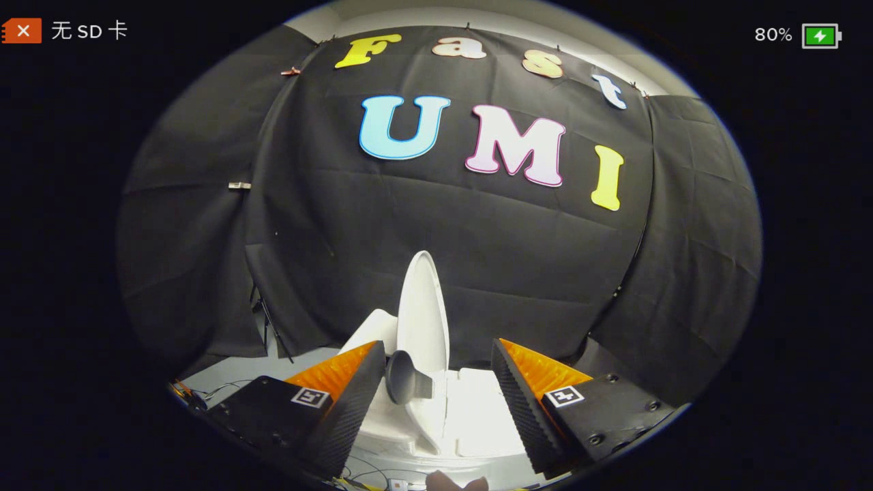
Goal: Open the toilet lid.
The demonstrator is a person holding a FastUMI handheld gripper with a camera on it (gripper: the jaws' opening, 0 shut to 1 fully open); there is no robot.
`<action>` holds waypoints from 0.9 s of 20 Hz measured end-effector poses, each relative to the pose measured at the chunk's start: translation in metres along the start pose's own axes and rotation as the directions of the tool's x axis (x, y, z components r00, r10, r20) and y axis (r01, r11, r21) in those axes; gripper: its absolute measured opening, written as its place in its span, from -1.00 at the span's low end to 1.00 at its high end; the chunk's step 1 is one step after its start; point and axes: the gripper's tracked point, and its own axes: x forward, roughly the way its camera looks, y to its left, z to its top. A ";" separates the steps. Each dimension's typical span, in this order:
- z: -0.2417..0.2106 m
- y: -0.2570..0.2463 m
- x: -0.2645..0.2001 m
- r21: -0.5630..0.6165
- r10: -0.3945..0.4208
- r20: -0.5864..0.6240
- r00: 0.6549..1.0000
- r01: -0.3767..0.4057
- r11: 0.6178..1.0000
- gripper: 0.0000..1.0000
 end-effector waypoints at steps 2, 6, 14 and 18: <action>0.010 -0.008 -0.009 0.018 0.013 0.019 1.000 -0.013 1.000 0.97; 0.033 -0.029 -0.034 0.046 0.024 0.062 0.998 -0.027 0.999 0.98; 0.067 -0.100 -0.067 0.087 -0.047 0.145 0.988 0.035 0.996 0.97; 0.072 -0.136 -0.082 0.106 -0.070 0.158 0.985 0.054 0.993 0.97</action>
